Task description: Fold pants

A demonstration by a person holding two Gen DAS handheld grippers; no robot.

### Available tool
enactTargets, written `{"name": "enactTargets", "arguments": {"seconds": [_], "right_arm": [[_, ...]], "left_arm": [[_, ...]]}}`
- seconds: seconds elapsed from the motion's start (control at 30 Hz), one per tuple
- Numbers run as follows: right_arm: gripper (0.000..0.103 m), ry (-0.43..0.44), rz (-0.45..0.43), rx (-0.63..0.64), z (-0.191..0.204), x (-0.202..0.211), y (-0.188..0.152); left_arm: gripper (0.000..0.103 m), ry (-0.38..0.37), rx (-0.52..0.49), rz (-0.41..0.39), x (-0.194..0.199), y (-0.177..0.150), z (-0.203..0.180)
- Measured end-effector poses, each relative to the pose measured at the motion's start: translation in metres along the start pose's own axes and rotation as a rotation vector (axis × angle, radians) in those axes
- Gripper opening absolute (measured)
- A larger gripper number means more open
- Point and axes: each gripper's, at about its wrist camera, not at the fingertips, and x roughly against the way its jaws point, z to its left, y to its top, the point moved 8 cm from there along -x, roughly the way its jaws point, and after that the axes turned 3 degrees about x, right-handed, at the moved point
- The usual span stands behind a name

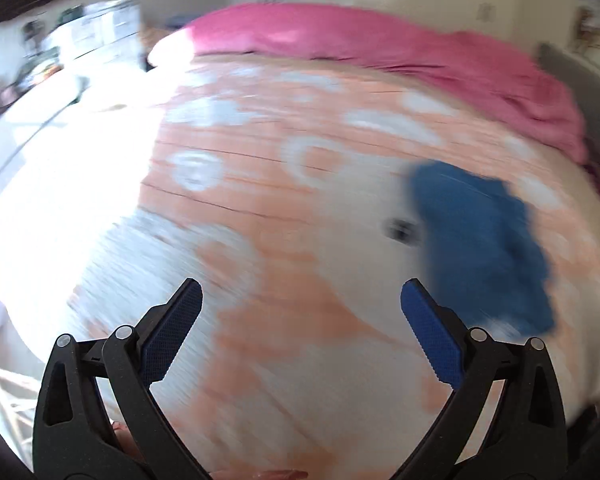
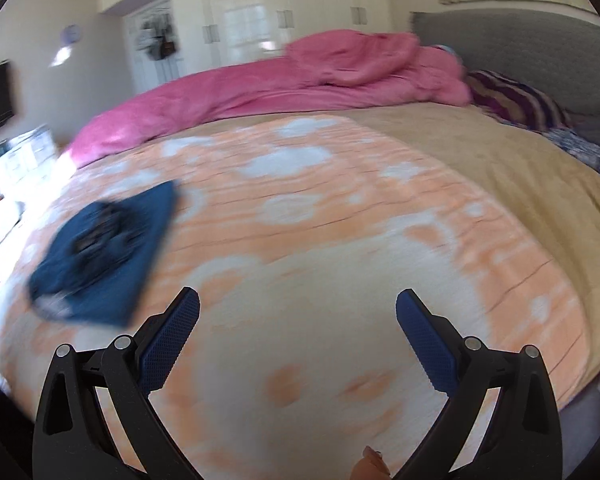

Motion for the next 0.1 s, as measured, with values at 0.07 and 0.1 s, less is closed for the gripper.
{"name": "enactTargets", "arguments": {"seconds": [0.07,0.1], "right_arm": [[0.098,-0.077,0.056,-0.027,-0.042,-0.024,0.016],[0.098,-0.131,0.084,-0.048,-0.070,-0.042,0.027]], "left_arm": [[0.094,0.107,0.029,0.035,-0.037,0.030,0.032],[0.094,0.174,0.020,0.041,-0.056,0.040,0.046]]}}
